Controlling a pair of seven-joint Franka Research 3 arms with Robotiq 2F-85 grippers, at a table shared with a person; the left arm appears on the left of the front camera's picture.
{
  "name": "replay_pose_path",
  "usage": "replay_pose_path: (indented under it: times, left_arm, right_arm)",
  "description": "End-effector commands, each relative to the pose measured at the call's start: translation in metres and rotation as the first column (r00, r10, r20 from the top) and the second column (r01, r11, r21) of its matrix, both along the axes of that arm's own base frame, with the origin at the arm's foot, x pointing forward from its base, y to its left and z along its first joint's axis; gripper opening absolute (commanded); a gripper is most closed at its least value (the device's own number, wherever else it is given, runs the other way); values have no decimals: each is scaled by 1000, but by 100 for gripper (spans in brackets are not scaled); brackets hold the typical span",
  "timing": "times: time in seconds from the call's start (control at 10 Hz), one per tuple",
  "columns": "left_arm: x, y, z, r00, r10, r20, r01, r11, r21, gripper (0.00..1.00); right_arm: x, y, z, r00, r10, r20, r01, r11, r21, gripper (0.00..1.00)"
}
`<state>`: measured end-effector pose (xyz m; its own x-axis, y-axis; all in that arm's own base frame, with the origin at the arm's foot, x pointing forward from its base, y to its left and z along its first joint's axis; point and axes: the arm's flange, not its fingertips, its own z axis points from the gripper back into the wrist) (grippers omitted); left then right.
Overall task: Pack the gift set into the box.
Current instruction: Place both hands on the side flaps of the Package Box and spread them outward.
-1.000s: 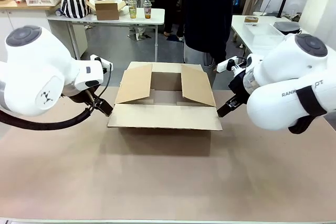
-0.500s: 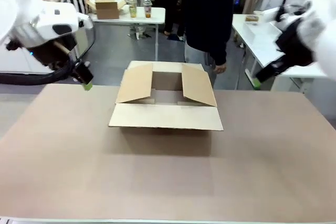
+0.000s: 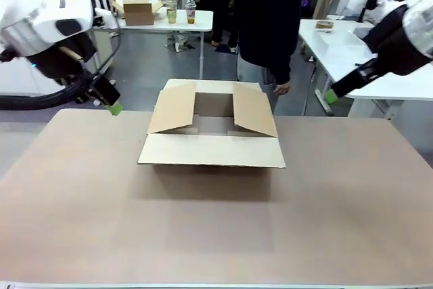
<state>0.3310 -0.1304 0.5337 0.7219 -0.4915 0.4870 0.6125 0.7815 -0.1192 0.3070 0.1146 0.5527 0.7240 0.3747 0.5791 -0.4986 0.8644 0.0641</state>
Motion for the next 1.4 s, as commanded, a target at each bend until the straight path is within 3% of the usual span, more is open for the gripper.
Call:
replay_pose_path:
  times: [0.0,0.1,0.2,0.3,0.4,0.5,0.6,0.7,1.3]
  left_arm:
    - [-2,47,3,968,-235,-87,170,871,-462,100]
    - [-1,66,0,951,-296,-91,178,764,-620,100]
    - [1,82,-6,933,-338,-121,145,664,-734,100]
    - [3,98,-14,926,-359,-118,106,547,-831,100]
    - [5,113,-26,930,-347,-123,40,426,-904,100]
    - [7,117,-35,935,-334,-121,3,348,-938,100]
    - [12,115,-41,938,-272,-214,-85,417,-905,100]
    - [-6,119,-16,950,-313,-16,157,520,-840,100]
    - [-6,119,-16,950,-313,-16,157,520,-840,100]
  right_arm:
    - [1,-27,-3,932,-62,-358,234,858,458,100]
    - [2,-45,-6,870,-24,-492,343,747,570,100]
    - [2,-64,-10,835,27,-549,417,618,666,100]
    - [-1,-87,-18,825,54,-562,471,484,737,100]
    - [-8,-112,-29,848,27,-530,498,306,811,100]
    - [-11,-128,-42,850,-16,-527,518,212,829,100]
    - [-10,-132,-49,838,-70,-542,544,195,816,100]
    - [2,-120,-18,882,57,-469,333,629,703,100]
    - [2,-120,-18,882,57,-469,333,629,703,100]
